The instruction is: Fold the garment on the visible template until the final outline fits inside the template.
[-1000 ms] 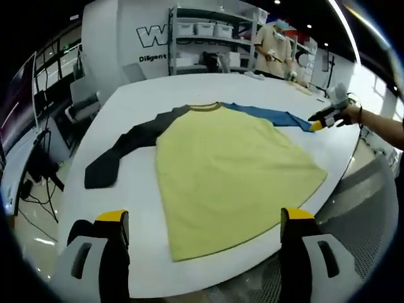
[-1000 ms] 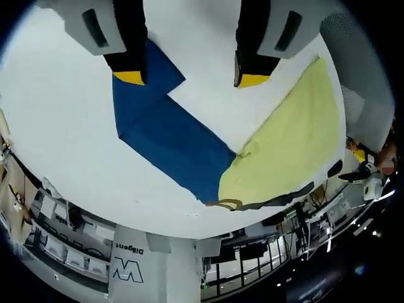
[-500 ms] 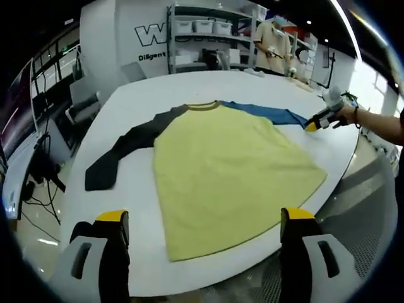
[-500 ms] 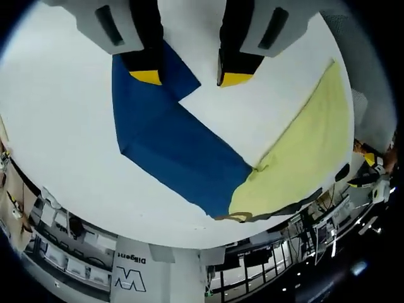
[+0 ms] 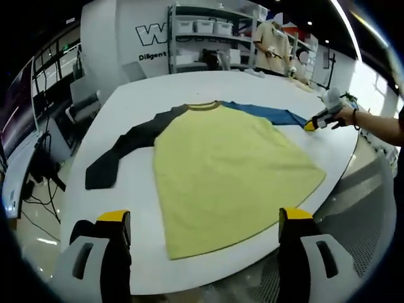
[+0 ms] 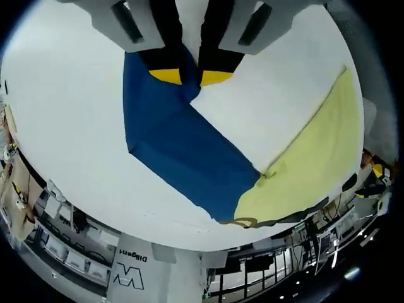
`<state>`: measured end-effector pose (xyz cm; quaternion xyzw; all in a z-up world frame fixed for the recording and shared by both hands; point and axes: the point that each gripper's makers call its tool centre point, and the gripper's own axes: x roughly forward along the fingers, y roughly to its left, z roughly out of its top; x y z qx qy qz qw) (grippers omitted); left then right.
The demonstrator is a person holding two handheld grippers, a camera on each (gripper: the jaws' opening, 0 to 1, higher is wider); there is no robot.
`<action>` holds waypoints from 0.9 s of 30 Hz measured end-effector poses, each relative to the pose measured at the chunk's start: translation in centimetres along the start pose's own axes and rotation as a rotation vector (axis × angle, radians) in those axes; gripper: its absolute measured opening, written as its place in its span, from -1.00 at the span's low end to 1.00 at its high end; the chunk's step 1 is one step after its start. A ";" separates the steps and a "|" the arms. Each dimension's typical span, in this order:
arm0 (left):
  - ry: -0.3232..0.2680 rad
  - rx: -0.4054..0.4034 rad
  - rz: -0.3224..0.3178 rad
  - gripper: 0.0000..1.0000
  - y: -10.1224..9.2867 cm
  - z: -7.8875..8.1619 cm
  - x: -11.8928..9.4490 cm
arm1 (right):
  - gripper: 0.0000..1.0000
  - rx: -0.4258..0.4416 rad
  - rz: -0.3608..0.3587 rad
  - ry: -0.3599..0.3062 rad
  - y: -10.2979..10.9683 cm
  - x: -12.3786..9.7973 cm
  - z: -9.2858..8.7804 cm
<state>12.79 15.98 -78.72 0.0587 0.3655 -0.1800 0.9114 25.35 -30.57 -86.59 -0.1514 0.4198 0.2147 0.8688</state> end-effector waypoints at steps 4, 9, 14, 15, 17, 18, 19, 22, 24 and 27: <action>-0.007 0.000 0.007 0.86 0.2 0.1 -0.3 | -1.00 0.097 0.004 0.010 0.0 -0.4 -0.2; -0.004 0.011 0.005 0.86 0.0 0.1 -0.3 | -1.00 0.196 -0.006 -0.070 -0.4 -1.5 1.5; -0.004 0.020 -0.002 0.86 -0.2 0.0 -0.4 | -1.00 0.341 -0.039 -0.181 -2.1 -2.9 3.9; -0.004 0.021 -0.002 0.86 -0.2 0.1 -0.4 | -1.00 0.388 -0.039 -0.191 -2.4 -3.1 4.2; -0.004 0.025 -0.005 0.87 -0.2 0.1 -0.4 | -1.00 0.454 -0.042 -0.215 -2.9 -3.5 4.6; -0.003 0.025 -0.005 0.87 -0.2 0.1 -0.4 | -1.00 0.486 -0.056 -0.244 -3.5 -3.7 5.1; -0.002 0.026 -0.005 0.87 -0.2 0.0 -0.5 | -1.00 0.517 -0.070 -0.249 -3.9 -3.9 5.2; -0.004 0.027 -0.003 0.87 -0.1 0.0 -0.6 | -1.00 0.550 -0.098 -0.270 -4.9 -4.4 5.6; -0.004 0.023 -0.003 0.86 0.0 0.0 -0.8 | -1.00 0.602 -0.119 -0.286 -5.5 -4.8 6.0; -0.001 0.021 0.000 0.87 0.2 -0.3 -1.2 | -1.00 0.647 -0.155 -0.316 -6.6 -5.4 6.7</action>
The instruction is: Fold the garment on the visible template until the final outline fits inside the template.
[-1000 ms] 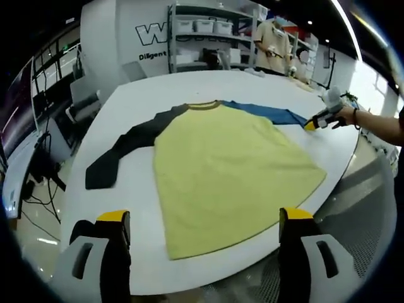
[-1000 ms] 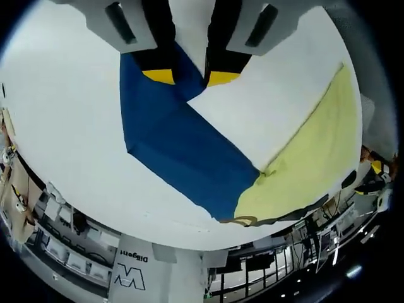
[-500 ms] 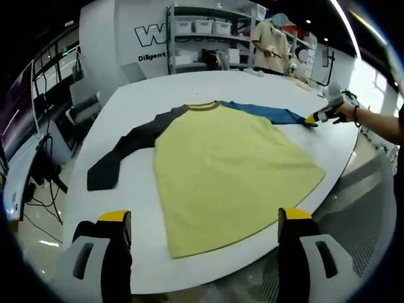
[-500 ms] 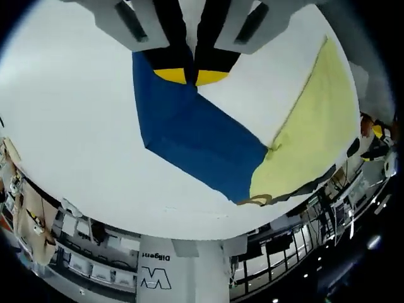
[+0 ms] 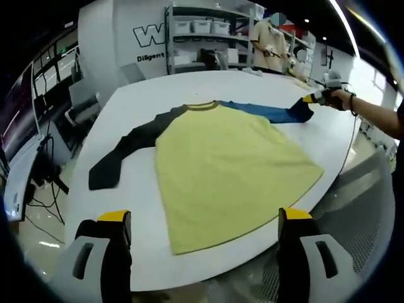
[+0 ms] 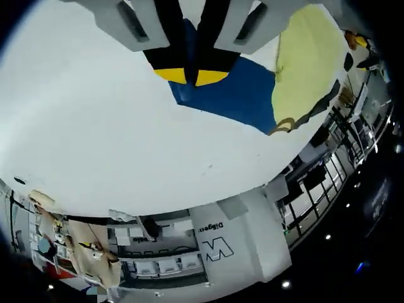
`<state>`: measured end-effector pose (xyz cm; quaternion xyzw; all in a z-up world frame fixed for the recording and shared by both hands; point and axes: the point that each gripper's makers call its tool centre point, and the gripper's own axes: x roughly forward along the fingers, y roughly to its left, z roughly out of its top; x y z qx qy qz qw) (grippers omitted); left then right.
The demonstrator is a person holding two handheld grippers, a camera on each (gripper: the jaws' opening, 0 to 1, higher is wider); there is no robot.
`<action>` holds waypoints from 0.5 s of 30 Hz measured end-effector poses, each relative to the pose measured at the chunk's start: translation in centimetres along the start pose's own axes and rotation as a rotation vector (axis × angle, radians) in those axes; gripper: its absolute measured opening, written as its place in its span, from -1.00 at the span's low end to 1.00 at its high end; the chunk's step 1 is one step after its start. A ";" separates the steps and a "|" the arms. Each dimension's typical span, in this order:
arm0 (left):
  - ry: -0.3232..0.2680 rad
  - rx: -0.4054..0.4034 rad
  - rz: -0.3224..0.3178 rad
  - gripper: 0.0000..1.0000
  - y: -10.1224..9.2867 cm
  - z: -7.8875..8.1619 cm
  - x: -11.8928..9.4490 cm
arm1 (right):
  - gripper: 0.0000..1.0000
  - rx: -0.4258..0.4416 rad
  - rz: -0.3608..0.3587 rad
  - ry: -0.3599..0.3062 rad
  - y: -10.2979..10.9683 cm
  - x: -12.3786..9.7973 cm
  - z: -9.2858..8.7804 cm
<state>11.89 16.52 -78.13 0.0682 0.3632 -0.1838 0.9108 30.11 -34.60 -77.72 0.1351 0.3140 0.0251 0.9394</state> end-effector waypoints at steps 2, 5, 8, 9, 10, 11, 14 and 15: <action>0.001 0.000 0.000 0.87 0.0 -0.1 -0.2 | -1.00 0.020 -0.017 -0.017 -0.3 -0.1 0.6; -0.007 -0.004 0.002 0.87 0.1 -0.2 -0.8 | -1.00 -0.042 -0.035 -0.010 -0.7 0.2 1.2; 0.000 -0.014 -0.009 0.87 0.0 -0.7 -1.3 | -1.00 -0.067 -0.059 -0.011 -1.1 0.2 1.9; 0.004 -0.007 -0.009 0.88 0.1 -1.0 -1.6 | -1.00 -0.061 -0.056 -0.015 -1.3 0.3 2.3; 0.009 -0.006 -0.007 0.88 0.2 -1.2 -1.7 | -1.00 -0.065 -0.054 -0.017 -1.2 0.3 2.6; 0.014 -0.005 -0.007 0.88 0.3 -1.4 -1.9 | -1.00 -0.073 -0.058 -0.018 -1.3 0.3 2.9; 0.017 -0.003 -0.012 0.87 0.5 -1.7 -2.4 | -1.00 -0.135 -0.083 -0.016 -1.7 0.6 3.8; 0.018 -0.004 -0.016 0.87 0.6 -1.8 -2.6 | -1.00 -0.137 -0.086 -0.022 -1.7 0.7 4.2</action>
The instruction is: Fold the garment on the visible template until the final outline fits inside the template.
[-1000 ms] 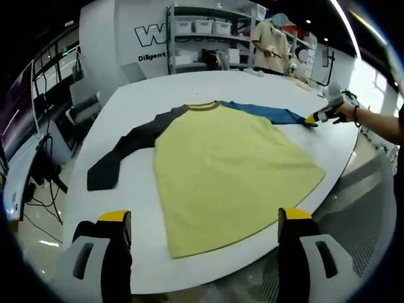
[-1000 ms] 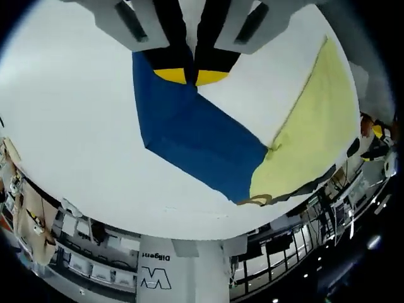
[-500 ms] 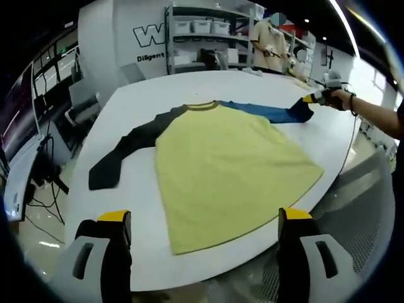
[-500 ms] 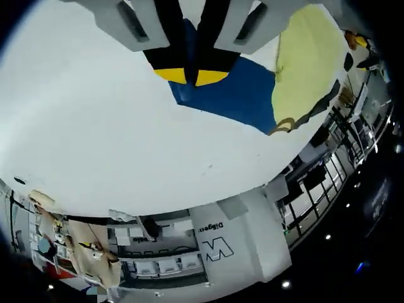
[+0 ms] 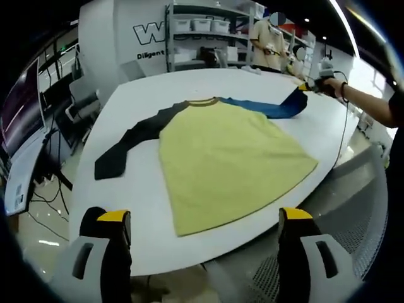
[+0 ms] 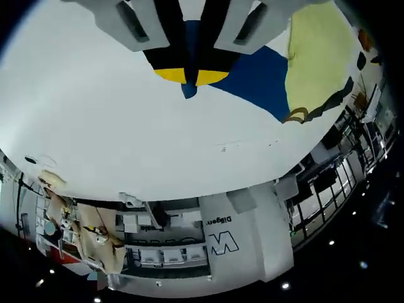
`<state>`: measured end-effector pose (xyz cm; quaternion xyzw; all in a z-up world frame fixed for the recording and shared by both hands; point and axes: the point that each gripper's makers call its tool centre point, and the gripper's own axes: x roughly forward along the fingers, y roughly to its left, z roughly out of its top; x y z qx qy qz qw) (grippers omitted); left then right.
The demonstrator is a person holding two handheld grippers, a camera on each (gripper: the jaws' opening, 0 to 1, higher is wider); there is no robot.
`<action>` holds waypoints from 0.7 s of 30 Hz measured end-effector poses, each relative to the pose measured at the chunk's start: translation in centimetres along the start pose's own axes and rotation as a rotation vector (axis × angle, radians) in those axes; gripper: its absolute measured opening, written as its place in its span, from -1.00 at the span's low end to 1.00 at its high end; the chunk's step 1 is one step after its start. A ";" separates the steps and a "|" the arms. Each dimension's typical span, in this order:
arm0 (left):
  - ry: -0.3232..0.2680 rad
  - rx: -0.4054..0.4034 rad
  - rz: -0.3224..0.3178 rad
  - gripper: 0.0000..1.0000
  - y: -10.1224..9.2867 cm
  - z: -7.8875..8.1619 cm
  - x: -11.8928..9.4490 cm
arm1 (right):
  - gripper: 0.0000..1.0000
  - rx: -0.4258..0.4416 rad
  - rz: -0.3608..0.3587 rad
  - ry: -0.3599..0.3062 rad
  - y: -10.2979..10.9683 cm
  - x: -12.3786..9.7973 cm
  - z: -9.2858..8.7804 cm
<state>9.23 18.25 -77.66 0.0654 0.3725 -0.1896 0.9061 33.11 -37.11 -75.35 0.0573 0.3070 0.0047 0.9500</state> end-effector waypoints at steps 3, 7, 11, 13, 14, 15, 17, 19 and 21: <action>0.007 0.003 -0.004 0.89 0.2 -0.2 -0.5 | -1.00 0.024 -0.022 -0.002 -0.7 0.4 0.3; 0.014 0.010 -0.015 0.93 0.2 -0.4 -1.0 | -1.00 0.003 -0.071 0.009 -2.3 0.9 0.7; 0.015 0.002 -0.040 0.94 0.0 -0.6 -1.2 | -1.00 0.011 -0.096 0.015 -3.4 1.0 0.7; 0.029 0.010 -0.047 0.95 -0.1 -0.7 -1.3 | -1.00 0.015 -0.112 0.024 -3.8 1.0 0.6; 0.032 0.020 -0.048 0.96 -0.1 -0.7 -1.2 | -1.00 0.004 -0.118 0.028 -3.9 1.0 0.5; 0.031 0.021 -0.048 0.96 -0.1 -0.6 -1.2 | -1.00 0.002 -0.123 0.028 -4.0 1.0 0.6; 0.017 0.012 -0.063 0.97 -0.1 -0.1 -1.2 | -1.00 -0.009 -0.135 0.034 -4.8 1.4 0.9; 0.005 0.008 -0.071 0.98 -0.2 0.1 -1.2 | -1.00 -0.010 -0.146 0.040 -5.6 1.6 1.0; -0.001 -0.001 -0.075 0.98 -0.3 0.1 -1.1 | -1.00 0.008 -0.147 0.050 -6.1 1.7 1.0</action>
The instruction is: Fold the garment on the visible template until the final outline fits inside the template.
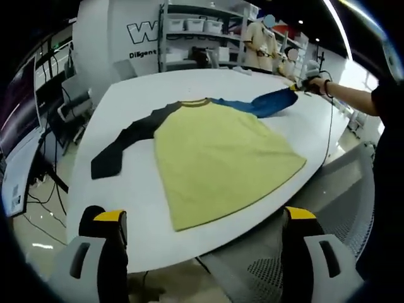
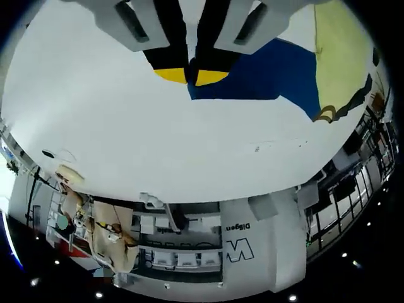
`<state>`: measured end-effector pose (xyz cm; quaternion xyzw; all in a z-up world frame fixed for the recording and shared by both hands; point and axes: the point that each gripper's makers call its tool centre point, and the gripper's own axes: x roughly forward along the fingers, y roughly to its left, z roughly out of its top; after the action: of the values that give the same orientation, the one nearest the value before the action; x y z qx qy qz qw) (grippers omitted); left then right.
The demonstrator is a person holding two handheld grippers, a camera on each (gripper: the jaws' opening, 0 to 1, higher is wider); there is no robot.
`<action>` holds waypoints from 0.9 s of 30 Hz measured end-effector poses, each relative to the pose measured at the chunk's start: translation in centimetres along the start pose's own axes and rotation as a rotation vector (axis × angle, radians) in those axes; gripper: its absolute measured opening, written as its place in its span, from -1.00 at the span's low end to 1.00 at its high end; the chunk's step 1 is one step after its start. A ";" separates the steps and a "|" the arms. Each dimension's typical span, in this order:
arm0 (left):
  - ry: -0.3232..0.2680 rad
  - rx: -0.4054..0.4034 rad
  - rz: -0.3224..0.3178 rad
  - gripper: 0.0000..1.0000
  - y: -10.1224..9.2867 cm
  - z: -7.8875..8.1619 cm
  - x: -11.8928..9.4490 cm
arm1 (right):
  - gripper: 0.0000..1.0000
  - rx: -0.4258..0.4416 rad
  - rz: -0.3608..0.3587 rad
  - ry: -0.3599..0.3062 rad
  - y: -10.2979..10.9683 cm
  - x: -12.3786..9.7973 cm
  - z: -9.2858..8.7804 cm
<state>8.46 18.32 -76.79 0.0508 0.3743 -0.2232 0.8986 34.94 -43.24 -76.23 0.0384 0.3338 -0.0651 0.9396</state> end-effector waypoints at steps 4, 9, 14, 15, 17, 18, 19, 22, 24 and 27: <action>-0.004 -0.008 -0.005 0.98 -0.2 -0.1 0.2 | -1.00 -0.005 0.010 0.017 0.0 0.0 -0.4; -0.007 -0.014 0.000 0.98 -0.3 -0.1 0.2 | -1.00 0.002 0.011 0.065 -0.5 0.0 -1.7; -0.018 -0.017 0.002 0.98 -0.2 0.2 0.2 | -1.00 -0.008 0.036 0.119 -0.2 0.2 -3.3; -0.019 -0.018 0.003 0.98 -0.2 0.2 0.2 | -1.00 -0.013 0.041 0.126 -0.2 0.3 -3.5; -0.024 -0.017 0.007 0.98 -0.2 0.4 0.1 | -1.00 -0.014 0.055 0.133 -0.1 0.4 -3.8; -0.027 -0.017 0.010 0.98 -0.1 0.4 0.1 | -1.00 -0.014 0.053 0.138 -0.1 0.5 -3.9; -0.028 -0.017 0.011 0.98 -0.1 0.4 0.0 | -1.00 -0.016 0.052 0.143 -0.3 0.7 -4.0; -0.021 -0.018 0.008 0.98 -0.3 0.1 0.0 | -1.00 -0.010 0.054 0.150 -0.3 0.6 -4.2; -0.014 -0.018 0.010 0.98 -0.3 -0.1 -0.1 | -1.00 -0.007 0.056 0.150 -0.3 0.7 -4.2; -0.018 -0.020 0.015 0.98 -0.2 -0.1 -0.2 | -1.00 -0.002 0.078 0.154 0.7 0.0 -4.0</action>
<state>8.23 18.20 -76.70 0.0427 0.3680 -0.2132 0.9040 32.58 -42.06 -79.34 0.0553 0.4036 -0.0252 0.9129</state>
